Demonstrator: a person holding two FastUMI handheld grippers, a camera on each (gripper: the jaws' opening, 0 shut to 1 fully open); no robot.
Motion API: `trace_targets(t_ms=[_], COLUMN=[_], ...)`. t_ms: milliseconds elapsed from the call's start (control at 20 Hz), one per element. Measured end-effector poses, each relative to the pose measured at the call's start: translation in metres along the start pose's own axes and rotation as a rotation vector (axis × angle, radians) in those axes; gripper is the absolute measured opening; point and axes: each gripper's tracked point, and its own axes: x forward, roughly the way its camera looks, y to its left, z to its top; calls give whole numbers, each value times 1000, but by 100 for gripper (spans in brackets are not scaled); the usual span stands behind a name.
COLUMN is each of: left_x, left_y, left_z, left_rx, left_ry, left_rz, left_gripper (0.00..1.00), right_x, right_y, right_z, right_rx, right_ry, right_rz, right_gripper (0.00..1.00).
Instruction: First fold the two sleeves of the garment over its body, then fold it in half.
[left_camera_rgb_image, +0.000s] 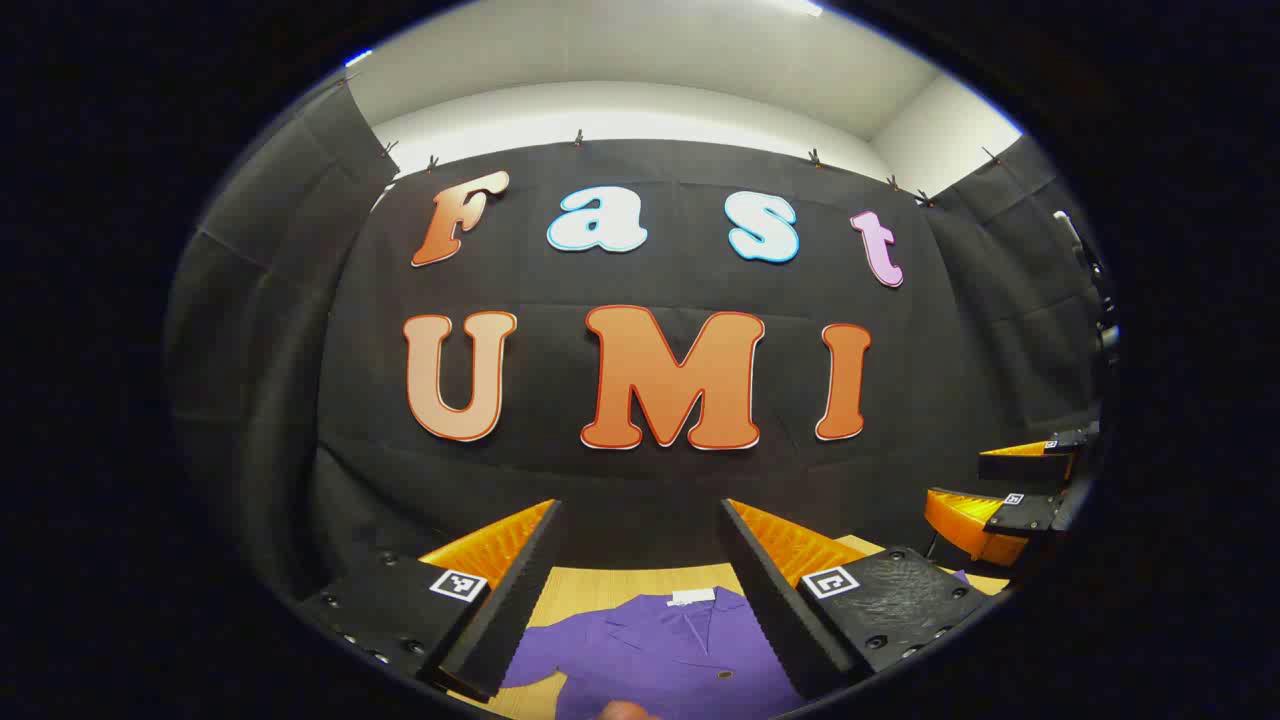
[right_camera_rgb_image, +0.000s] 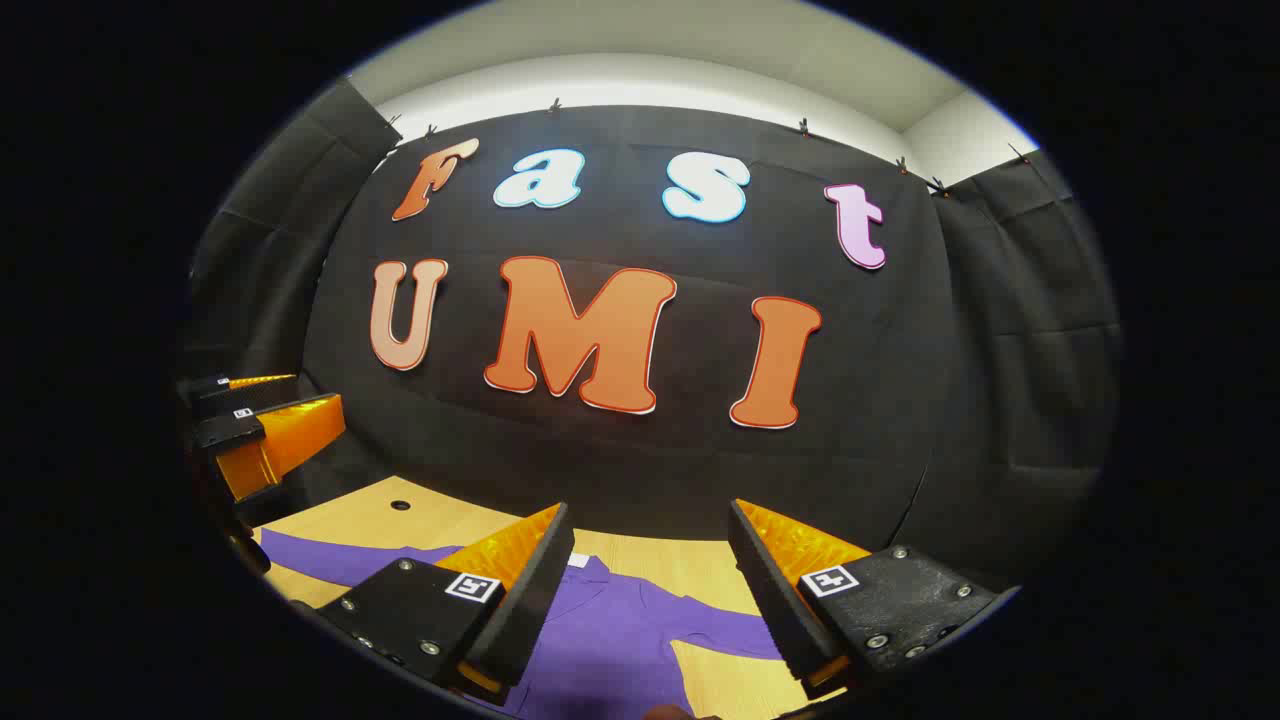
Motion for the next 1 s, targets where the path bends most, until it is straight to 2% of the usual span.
trace_targets(t_ms=[300,700,1000], left_x=[2,1,-2], left_y=[-5,-9,-8], left_z=[-5,-5,-7], left_rx=[15,47,65], left_ry=[14,9,20], left_rz=[-3,-16,7], left_gripper=[99,99,99], right_x=[3,3,11], right_y=[-14,-13,-13], right_z=[-9,-24,-34], right_rx=[6,9,17], right_ry=[12,46,70], right_rz=[-20,-16,-17], right_gripper=[94,94,94])
